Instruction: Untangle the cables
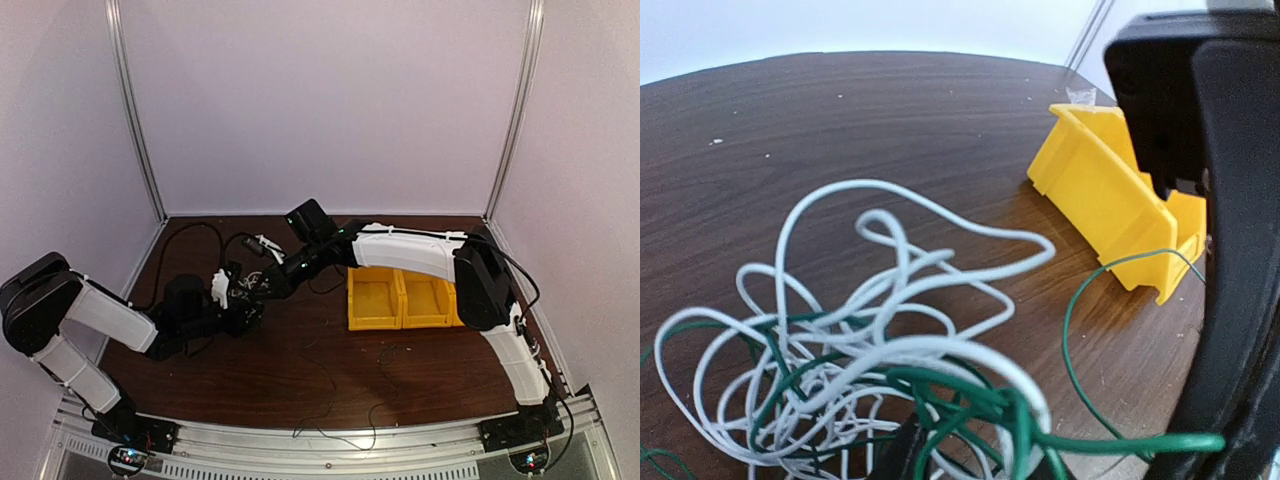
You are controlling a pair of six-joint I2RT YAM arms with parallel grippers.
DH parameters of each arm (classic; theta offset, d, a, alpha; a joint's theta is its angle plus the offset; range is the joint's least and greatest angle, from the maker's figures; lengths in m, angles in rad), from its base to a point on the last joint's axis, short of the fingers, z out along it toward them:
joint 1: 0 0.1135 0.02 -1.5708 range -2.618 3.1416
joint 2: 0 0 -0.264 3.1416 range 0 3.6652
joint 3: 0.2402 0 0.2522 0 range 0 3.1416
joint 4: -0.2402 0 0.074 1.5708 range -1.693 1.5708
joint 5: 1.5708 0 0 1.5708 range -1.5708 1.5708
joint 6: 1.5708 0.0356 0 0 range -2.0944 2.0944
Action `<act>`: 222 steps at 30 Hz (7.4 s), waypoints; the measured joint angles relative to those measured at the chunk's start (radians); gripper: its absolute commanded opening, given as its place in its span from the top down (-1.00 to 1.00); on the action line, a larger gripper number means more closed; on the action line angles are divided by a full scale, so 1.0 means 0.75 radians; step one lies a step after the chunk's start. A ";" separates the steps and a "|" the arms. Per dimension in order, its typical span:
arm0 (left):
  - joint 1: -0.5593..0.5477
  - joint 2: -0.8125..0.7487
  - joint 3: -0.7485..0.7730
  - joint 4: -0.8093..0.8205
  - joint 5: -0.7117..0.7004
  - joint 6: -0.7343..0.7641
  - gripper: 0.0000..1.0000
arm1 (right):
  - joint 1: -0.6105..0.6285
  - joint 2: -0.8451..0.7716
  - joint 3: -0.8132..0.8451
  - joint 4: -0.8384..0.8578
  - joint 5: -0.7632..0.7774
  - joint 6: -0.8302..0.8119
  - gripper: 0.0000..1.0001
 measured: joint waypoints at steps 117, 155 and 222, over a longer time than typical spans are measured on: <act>-0.266 -0.373 -0.161 -0.388 -0.058 -0.104 1.00 | -0.016 -0.197 -0.501 -0.110 0.108 -0.263 1.00; -0.300 -0.399 2.408 -1.888 -1.126 0.658 1.00 | -0.030 -0.035 -0.411 -0.099 0.300 -0.221 0.77; -0.302 -0.515 2.329 -1.823 -0.667 0.267 1.00 | 0.155 0.095 -0.342 0.484 0.990 -0.133 1.00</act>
